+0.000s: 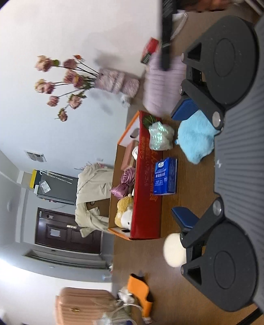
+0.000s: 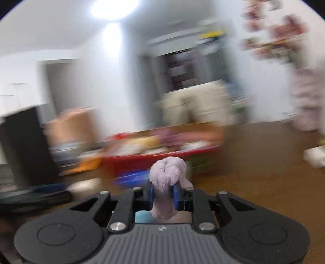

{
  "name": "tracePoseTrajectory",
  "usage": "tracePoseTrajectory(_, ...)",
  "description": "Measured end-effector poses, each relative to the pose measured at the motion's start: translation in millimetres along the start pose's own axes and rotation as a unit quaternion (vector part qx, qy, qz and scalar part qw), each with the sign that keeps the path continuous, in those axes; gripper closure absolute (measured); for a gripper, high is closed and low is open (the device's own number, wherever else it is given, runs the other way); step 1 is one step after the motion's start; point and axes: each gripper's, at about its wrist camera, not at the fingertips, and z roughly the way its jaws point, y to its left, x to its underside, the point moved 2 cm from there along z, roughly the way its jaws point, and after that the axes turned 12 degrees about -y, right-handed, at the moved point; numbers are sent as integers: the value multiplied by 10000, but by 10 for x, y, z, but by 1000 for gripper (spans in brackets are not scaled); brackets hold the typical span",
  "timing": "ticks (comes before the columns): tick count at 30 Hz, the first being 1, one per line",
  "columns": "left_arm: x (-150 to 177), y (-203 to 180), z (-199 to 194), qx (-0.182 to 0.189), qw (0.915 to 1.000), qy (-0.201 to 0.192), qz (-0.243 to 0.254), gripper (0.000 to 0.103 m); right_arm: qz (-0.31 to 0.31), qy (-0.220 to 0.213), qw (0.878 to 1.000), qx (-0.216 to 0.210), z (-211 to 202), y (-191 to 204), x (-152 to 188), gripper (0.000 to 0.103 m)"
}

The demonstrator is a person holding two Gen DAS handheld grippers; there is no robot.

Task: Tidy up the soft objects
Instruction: 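Close the left tool on the lavender towel beside the right tool, then carry the lavender towel with both tools over the red box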

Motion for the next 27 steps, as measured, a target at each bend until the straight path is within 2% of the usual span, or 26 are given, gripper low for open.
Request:
tracePoseTrajectory(1, 3, 49, -59, 55, 9999, -6, -112, 10, 262, 291, 9982, -452, 49, 100, 86, 85)
tracePoseTrajectory(4, 56, 143, -237, 212, 9996, -49, -202, 10, 731, 1207, 9856, -933, 347, 172, 386, 84)
tracePoseTrajectory(5, 96, 169, -278, 223, 9995, -25, -239, 10, 735, 1499, 9815, -938, 460, 174, 487, 83)
tracePoseTrajectory(8, 234, 195, -285, 251, 9986, 279, -378, 15, 806, 1794, 9792, -504, 675, 89, 581, 78)
tracePoseTrajectory(11, 331, 174, -244, 217, 9980, 460, -369, 21, 656, 1734, 9822, -299, 749, 51, 499, 76)
tracePoseTrajectory(12, 341, 182, -214, 208, 9979, 443, -422, 27, 606, 1767, 9821, -247, 773, 52, 489, 76)
tracePoseTrajectory(14, 358, 194, -153, 315, 9975, 332, -543, 30, 552, 1807, 9816, -283, 817, 23, 457, 76)
tracePoseTrajectory(16, 383, 186, -47, 407, 9964, 485, -572, 31, 565, 1839, 9807, -333, 798, 73, 467, 78)
tracePoseTrajectory(17, 392, 181, -13, 459, 9957, 544, -600, 35, 581, 1855, 9802, -380, 799, 73, 459, 78)
tracePoseTrajectory(18, 393, 195, 22, 566, 9941, 612, -689, 49, 584, 1855, 9801, -398, 780, 71, 459, 78)
tracePoseTrajectory(20, 387, 206, 42, 713, 9917, 724, -789, 64, 549, 1758, 9827, -194, 777, 40, 446, 75)
tracePoseTrajectory(23, 399, 171, -4, 589, 9920, 814, -759, 67, 776, 1363, 9875, 158, 740, -63, 385, 75)
tracePoseTrajectory(27, 394, 121, -65, 650, 9908, 842, -833, 69, 632, 970, 9930, 248, 727, -29, 369, 75)
